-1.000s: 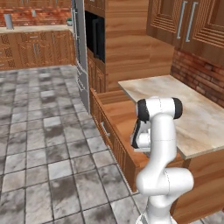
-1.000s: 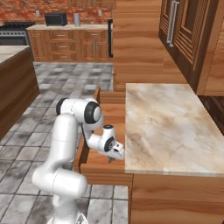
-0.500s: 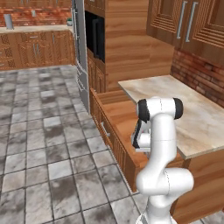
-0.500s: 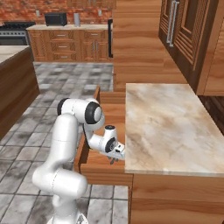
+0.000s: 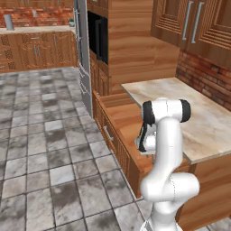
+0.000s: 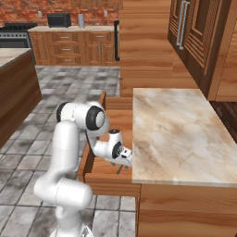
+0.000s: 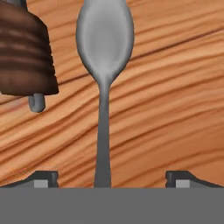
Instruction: Pick up the metallic utensils from the counter and place them in the open drawer. Make sure not to pick up any wooden utensils.
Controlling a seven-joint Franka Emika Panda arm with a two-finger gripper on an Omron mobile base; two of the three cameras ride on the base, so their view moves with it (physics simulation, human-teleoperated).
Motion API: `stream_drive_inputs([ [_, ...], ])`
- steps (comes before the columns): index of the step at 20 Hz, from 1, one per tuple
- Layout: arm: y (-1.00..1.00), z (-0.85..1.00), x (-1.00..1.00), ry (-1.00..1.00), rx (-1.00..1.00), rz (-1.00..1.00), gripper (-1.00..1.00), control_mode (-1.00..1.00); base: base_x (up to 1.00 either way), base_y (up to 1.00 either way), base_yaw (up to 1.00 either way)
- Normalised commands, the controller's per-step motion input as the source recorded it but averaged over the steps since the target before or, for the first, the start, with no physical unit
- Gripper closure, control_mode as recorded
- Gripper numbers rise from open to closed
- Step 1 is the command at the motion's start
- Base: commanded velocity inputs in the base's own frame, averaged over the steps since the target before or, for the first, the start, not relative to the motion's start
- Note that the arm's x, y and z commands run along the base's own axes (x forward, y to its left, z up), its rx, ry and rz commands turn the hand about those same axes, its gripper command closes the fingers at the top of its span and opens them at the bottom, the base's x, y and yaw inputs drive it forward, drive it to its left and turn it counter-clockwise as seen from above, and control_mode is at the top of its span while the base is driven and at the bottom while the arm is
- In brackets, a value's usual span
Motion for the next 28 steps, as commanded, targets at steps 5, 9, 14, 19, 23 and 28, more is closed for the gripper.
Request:
stream_drive_inputs([
  [5, 0.21, 0.85, -0.14, 0.0, -0.07, -0.03, -1.0, -1.0, 0.0, 0.0, 0.0],
  [9, 0.28, 1.0, -0.46, 0.0, 0.0, -0.01, -1.0, -1.0, 0.0, 0.0, 0.0],
  [14, -0.03, 1.0, -0.58, 0.05, 0.1, -0.02, -1.0, -1.0, 0.0, 0.0, 0.0],
  [19, -0.02, 1.0, -0.8, 0.17, 0.27, -0.01, -1.0, -1.0, 0.0, 0.0, 0.0],
  [23, 0.0, 1.0, -0.72, 0.22, 0.25, -0.02, -1.0, -1.0, 0.0, 0.0, 0.0],
  [28, 0.21, 1.0, -0.57, 0.14, 0.11, 0.0, -1.0, -1.0, 0.0, 0.0, 0.0],
])
